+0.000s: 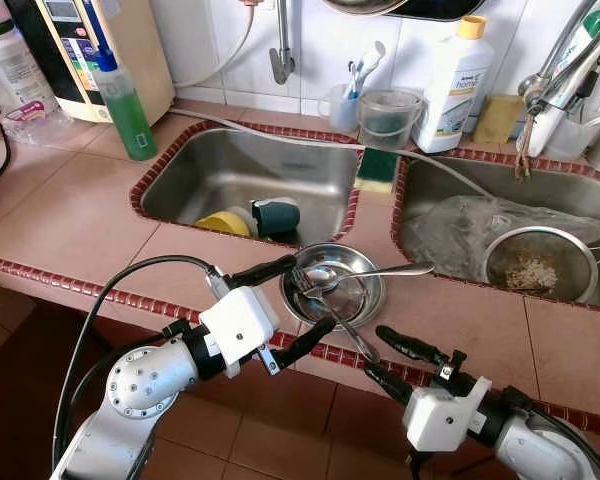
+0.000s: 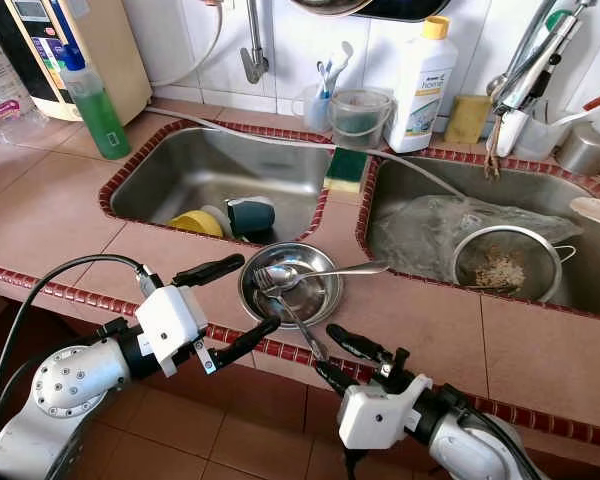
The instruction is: Kitchen organization
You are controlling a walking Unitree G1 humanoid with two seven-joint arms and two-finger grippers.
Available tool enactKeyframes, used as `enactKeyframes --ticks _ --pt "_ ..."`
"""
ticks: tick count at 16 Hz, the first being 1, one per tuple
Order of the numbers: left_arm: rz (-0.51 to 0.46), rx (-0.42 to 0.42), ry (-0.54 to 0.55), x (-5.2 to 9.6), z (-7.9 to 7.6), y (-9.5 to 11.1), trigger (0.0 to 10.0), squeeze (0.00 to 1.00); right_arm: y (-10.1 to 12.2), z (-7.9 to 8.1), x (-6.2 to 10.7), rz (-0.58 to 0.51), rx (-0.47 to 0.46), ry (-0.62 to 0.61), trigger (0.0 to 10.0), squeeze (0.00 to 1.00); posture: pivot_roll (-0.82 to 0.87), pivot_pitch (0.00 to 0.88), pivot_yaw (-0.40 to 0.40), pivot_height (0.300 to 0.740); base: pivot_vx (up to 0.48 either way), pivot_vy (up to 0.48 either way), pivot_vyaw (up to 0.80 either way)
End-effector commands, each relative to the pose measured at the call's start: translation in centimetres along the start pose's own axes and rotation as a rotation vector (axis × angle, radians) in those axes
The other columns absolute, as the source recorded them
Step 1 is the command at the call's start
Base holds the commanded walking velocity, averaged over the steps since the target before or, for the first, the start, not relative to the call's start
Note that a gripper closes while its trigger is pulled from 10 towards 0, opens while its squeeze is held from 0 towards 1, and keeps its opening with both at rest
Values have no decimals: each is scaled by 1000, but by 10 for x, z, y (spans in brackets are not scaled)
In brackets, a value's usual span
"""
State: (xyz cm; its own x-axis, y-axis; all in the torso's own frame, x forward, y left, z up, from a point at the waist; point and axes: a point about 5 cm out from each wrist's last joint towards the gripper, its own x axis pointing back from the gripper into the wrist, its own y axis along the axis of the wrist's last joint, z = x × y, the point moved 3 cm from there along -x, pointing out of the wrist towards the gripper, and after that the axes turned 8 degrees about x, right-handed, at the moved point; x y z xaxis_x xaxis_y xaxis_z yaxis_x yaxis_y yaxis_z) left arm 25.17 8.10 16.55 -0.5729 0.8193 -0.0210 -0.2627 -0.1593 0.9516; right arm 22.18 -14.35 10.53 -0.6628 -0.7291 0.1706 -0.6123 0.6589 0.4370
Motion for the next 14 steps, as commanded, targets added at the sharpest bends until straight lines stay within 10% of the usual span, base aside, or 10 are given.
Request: enactKeyframes --ticks 1,11,12,13,14 --pt "-5 -10 -4 0 -4 3 10000 0 1 -1 0 -11 25 9 10000 0 -201 124 40 740 0 0 0" --pt "-5 -5 7 0 -6 4 10000 0 2 -7 -5 -55 86 -1 10000 0 -198 130 33 740 0 0 0" --pt "-5 -6 7 0 -6 4 10000 0 3 -7 -5 -66 88 -5 7216 0 -197 132 33 740 0 0 0" --pt "-6 -6 7 0 -6 5 10000 0 3 -7 -5 -70 90 -6 7333 0 -196 132 32 740 0 0 0" --pt "-6 -5 6 0 -6 5 10000 0 3 -7 -6 -77 99 -3 4118 0 -195 133 32 740 0 0 0"
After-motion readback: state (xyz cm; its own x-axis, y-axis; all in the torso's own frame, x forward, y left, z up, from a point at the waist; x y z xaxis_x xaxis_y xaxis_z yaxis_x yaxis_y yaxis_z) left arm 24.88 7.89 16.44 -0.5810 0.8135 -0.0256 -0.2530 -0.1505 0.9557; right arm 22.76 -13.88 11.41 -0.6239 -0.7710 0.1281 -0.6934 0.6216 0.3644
